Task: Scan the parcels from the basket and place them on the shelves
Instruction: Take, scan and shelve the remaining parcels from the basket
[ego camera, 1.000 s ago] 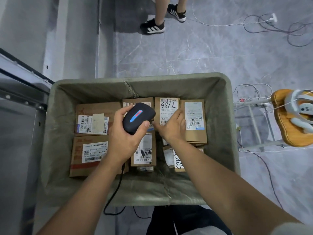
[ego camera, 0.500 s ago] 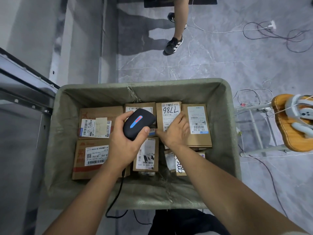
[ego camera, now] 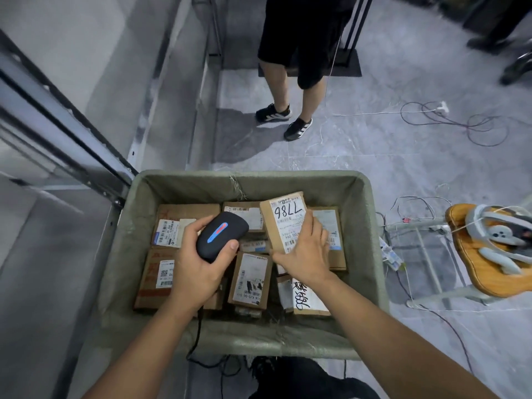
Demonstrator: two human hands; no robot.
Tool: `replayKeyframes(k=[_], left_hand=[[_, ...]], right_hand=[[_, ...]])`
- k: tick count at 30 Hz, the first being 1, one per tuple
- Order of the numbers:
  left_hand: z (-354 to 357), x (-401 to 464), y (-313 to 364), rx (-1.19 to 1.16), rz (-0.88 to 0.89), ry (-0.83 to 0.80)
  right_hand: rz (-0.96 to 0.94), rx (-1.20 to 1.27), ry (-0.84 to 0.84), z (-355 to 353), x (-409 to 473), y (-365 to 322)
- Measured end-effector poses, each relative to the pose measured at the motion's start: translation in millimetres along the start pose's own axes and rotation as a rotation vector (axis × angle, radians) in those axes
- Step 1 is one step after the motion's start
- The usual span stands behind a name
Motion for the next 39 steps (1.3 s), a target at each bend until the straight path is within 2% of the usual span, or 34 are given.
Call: replayKeyframes(k=[7,15,25,39], left_hand=[[-28.4,-36.4,-1.8,-0.062,-0.03,0.047],[-62.9,-79.8,-7.6,-0.069,-0.012,0.174],[-95.5,-128.2,15.2,-0.052,0.002,0.294],[-166.7,-268.1,49.4,0.154,-0.106,0.706]], right_hand=[[-0.172,0.016,-0.087,-23.4,-42.9,-31.1],[-0.339,0.003,-0.16,-30.7,-86.4,-62.2],[-0.623,-0.055,-0.23,-44.0,-89.5,-124.4],[-1.118,-0.021,-0.488,-10.4,-154.1,-230.2]])
Point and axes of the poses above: each hand's wrist, its own x-axis towards the middle knuckle, its own z-axis out of the palm, y = z × x, the point moved 7 cm from there along x, towards the middle knuckle, and after that the axes turned 5 degrees about -z, right-handed, at the moved point
